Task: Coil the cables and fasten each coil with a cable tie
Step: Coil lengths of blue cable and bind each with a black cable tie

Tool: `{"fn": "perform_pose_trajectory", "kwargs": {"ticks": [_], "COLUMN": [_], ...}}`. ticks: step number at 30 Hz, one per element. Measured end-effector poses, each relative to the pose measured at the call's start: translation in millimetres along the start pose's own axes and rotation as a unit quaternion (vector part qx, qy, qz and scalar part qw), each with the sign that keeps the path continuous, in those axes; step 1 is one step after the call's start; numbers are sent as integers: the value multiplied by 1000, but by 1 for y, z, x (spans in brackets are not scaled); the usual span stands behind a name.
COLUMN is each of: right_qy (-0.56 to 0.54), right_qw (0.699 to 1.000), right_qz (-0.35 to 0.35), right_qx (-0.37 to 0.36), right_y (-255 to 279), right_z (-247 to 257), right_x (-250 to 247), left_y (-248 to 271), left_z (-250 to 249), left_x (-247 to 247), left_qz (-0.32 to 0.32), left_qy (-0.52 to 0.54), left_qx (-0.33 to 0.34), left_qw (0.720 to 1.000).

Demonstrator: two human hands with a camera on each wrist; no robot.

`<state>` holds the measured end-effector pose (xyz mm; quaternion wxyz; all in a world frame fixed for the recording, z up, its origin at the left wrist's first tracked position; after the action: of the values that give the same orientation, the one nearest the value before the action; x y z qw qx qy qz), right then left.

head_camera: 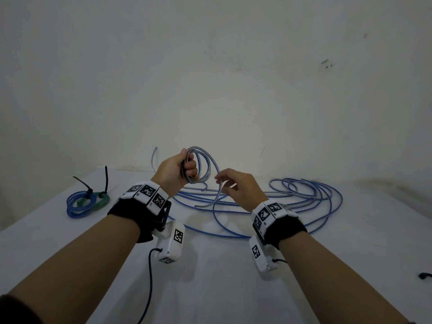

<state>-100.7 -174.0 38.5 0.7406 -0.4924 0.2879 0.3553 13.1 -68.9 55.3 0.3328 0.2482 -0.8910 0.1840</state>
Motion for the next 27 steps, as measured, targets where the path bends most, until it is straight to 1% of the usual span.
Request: {"fn": "perform_pose_trajectory", "kwargs": {"ticks": [4, 8, 14, 17, 19, 20, 22, 24, 25, 27], "right_qy": [38, 77, 74, 82, 73, 55, -3, -49, -59, -67], "right_qw": [998, 993, 994, 995, 997, 998, 999, 993, 992, 994], "right_qz": [-49, -60, -60, -33, -7, -6, -45, -96, -102, -76], "right_qx": [-34, -63, -48, -46, -36, -21, 17, 36, 35, 31], "right_y": [-3, -6, -6, -5, -4, -3, -1, 0, -1, -2], "right_z": [11, 20, 20, 20, 18, 15, 9, 4, 4, 5], "right_x": [-5, 0, 1, 2, 2, 0, -11, -24, -27, -29], "left_y": [1, 1, -3, 2, 1, 0, -3, -4, -4, -3], "left_z": [4, 10, 15, 17, 19, 19, 19, 21, 22, 26], "left_x": [3, 7, 18, 21, 19, 17, 15, 17, 18, 21], "left_qz": [0, 5, 21, 43, 41, 34, 26, 27, 24, 14], "left_qy": [18, 31, 4, -50, -95, -114, -154, -217, -249, -304], "left_qx": [-2, -3, 9, 38, 41, 38, 29, 15, 11, 8], "left_qw": [1000, 999, 1000, 997, 994, 992, 987, 976, 968, 953]}}
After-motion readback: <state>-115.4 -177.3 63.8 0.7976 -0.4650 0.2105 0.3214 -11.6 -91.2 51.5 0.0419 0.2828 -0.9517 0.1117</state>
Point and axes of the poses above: each hand's wrist, its own y-axis away from the middle knuckle, its own x-axis out of the palm, z = x × y, the point moved 7 cm from there along -y, towards the middle knuckle, and after that the axes turned 15 degrees about y, right-handed, at the moved point
